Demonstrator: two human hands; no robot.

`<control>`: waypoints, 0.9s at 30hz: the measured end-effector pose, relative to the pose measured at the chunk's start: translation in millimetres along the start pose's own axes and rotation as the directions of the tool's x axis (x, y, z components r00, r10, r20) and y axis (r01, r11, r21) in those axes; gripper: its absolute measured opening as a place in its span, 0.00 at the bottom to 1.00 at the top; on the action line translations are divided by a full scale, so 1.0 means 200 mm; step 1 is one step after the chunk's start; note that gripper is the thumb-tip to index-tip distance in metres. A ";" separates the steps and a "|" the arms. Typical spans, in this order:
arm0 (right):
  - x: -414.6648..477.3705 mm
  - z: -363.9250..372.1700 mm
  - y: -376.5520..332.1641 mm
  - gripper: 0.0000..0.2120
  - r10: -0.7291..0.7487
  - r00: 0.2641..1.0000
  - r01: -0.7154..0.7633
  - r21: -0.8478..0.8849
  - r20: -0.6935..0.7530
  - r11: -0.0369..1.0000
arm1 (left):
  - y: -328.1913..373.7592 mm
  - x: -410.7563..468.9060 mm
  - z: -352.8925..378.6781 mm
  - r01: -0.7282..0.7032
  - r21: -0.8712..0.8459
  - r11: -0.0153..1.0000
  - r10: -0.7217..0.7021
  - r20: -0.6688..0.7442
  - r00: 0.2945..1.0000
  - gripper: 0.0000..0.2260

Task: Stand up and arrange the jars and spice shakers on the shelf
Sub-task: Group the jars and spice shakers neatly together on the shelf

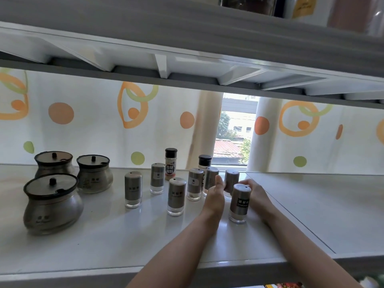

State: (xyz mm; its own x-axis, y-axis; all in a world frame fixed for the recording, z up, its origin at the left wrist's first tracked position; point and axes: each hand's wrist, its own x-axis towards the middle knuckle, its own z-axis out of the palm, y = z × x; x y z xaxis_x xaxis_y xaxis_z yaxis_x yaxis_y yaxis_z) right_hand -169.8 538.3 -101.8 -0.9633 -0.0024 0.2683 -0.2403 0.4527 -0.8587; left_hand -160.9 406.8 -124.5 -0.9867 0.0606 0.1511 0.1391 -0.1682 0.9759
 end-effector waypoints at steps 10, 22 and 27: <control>0.04 0.01 0.06 0.14 -0.001 0.999 0.002 -0.032 0.036 0.999 | 0.01 0.00 0.01 -0.035 0.004 0.999 0.035 -0.003 0.999 0.34; 0.03 0.03 0.03 0.17 -0.035 0.999 0.041 -0.160 0.039 0.986 | 0.02 -0.05 0.00 -0.079 -0.012 0.997 0.080 0.018 0.997 0.27; 0.03 0.01 0.03 0.23 -0.080 0.993 0.090 -0.118 0.086 0.989 | 0.02 -0.04 0.01 -0.087 -0.007 0.996 0.088 0.019 0.996 0.27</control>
State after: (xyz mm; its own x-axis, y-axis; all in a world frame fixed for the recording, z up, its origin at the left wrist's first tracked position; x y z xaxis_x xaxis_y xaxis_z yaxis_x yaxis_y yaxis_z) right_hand -176.7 539.8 -106.3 -0.9477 -0.1151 0.2977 -0.3102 0.5523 -0.7738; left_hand -152.6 406.8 -121.4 -0.9689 0.0647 0.2390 0.2243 -0.1797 0.9578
